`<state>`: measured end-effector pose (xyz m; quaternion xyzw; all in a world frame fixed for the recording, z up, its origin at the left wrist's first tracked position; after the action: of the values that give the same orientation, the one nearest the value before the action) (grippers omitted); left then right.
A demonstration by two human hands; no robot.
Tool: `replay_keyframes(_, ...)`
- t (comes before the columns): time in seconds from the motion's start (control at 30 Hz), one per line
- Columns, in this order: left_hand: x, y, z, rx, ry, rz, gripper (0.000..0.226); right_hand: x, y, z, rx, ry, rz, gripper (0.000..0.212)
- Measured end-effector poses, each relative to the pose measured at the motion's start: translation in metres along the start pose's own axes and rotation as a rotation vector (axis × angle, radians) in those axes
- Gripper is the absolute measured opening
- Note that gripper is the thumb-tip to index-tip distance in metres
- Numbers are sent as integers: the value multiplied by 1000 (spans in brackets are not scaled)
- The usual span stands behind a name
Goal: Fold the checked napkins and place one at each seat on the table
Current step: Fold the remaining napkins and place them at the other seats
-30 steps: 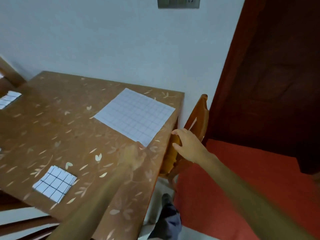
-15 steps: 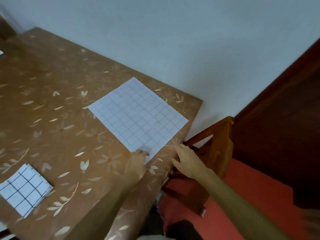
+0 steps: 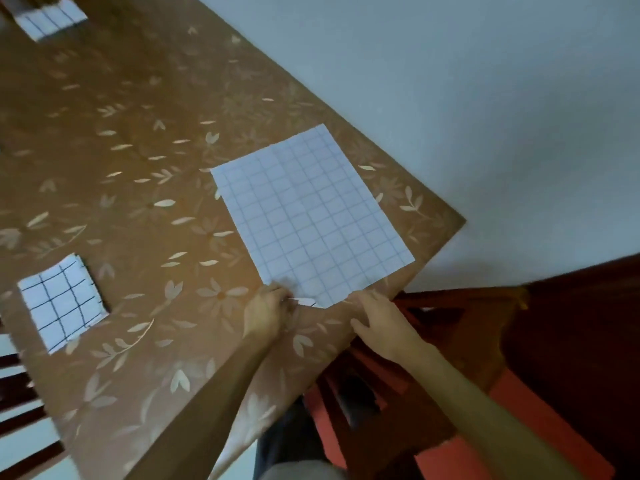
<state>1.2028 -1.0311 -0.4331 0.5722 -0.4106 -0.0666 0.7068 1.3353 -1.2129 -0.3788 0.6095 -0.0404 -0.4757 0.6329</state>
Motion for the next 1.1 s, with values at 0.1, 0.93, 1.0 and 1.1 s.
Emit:
replay_keyframes(0.1, 17, 5, 9, 18, 88, 101, 18, 9, 13, -15, -27, 49, 21, 58)
replay_keyframes(0.93, 88, 243, -7, 672, 254, 589, 27, -18, 227, -121, 212, 271, -414, 16)
replay_keyframes(1.0, 107, 270, -13, 714, 198, 644, 18, -42, 256, -117, 221, 337, -511, 12)
replay_keyframes(1.1, 143, 308, -23, 684, 50, 658, 14, -76, 296, -107, 250, 431, -656, 10)
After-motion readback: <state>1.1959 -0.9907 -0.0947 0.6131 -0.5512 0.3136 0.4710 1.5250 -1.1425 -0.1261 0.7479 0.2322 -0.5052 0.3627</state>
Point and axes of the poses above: each hand's wrist, its own z-axis away from the middle knuckle, its own y-axis out of the back of the hand, x = y × z, the point moved 5 cm from there along -z, towards the middle knuckle, and after that the axes turned 14 degrees about x, right-handed, at the moved point
